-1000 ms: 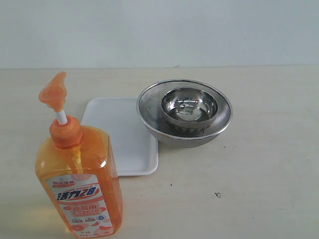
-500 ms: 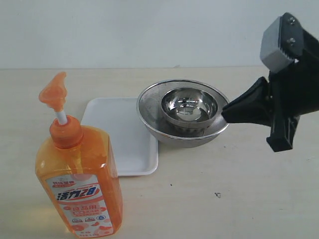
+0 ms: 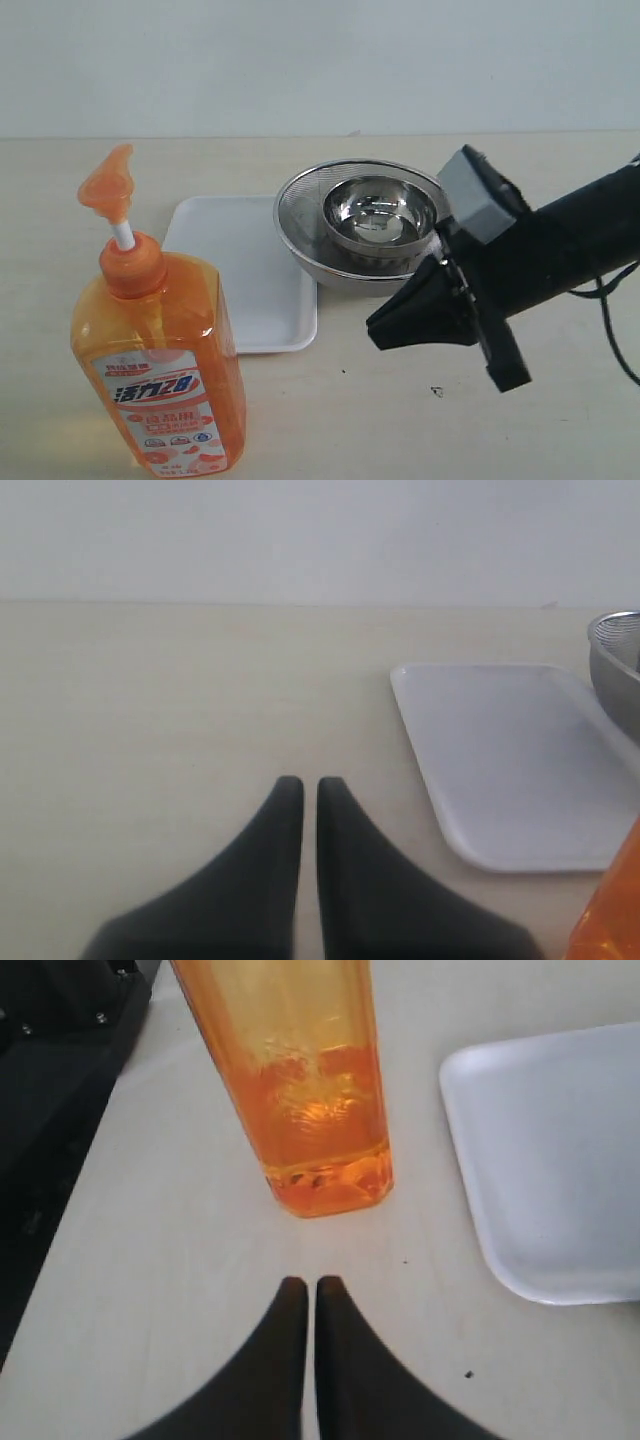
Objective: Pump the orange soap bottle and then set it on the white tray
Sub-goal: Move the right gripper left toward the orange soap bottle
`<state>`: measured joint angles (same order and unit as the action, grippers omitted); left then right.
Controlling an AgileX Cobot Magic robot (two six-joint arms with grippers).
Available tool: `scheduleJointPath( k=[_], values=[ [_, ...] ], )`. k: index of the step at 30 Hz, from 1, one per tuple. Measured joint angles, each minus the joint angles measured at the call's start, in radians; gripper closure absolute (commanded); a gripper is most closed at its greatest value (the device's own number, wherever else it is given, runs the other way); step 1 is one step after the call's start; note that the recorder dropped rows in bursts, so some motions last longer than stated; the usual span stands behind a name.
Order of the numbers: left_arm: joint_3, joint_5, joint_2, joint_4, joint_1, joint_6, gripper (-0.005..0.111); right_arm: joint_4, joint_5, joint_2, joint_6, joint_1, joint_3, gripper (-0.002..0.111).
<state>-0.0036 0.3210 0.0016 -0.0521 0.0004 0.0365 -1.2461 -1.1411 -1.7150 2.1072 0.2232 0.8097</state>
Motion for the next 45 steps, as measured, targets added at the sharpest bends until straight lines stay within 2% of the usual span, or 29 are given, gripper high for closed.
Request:
scheduleJointPath(
  k=[8, 20, 23, 26, 28, 30, 33, 35, 40, 45],
  values=[
    [0.000, -0.002, 0.000, 0.000, 0.000, 0.000, 0.102, -0.062, 0.168, -0.089, 0.010, 0.115, -0.012, 0.108],
    [0.000, -0.002, 0.000, 0.000, 0.000, 0.000, 0.102, -0.231, 0.126, -0.093, 0.010, 0.124, -0.012, 0.107],
    [0.000, -0.002, 0.000, 0.000, 0.000, 0.000, 0.102, -0.235, 0.091, -0.093, 0.010, 0.124, -0.012, 0.093],
    [0.000, -0.002, 0.000, 0.000, 0.000, 0.000, 0.102, -0.235, 0.075, -0.093, 0.010, 0.124, -0.012, 0.065],
    [0.000, -0.002, 0.000, 0.000, 0.000, 0.000, 0.102, -0.235, 0.075, -0.093, 0.010, 0.124, -0.012, 0.043],
    [0.000, -0.002, 0.000, 0.000, 0.000, 0.000, 0.102, -0.235, 0.075, -0.093, 0.010, 0.124, -0.012, 0.026],
    [0.000, -0.002, 0.000, 0.000, 0.000, 0.000, 0.102, -0.243, 0.072, -0.094, 0.009, 0.124, -0.012, 0.012],
    [0.000, -0.004, 0.000, 0.000, 0.000, 0.000, 0.102, -0.249, 0.060, -0.094, 0.001, 0.124, -0.012, 0.008],
    [0.000, -0.004, 0.000, 0.000, 0.000, 0.000, 0.102, -0.252, 0.040, -0.094, 0.011, 0.127, -0.012, 0.008],
    [0.000, -0.004, 0.000, 0.000, 0.000, 0.000, 0.102, -0.260, 0.130, -0.094, 0.011, 0.183, -0.013, 0.008]
  ],
)
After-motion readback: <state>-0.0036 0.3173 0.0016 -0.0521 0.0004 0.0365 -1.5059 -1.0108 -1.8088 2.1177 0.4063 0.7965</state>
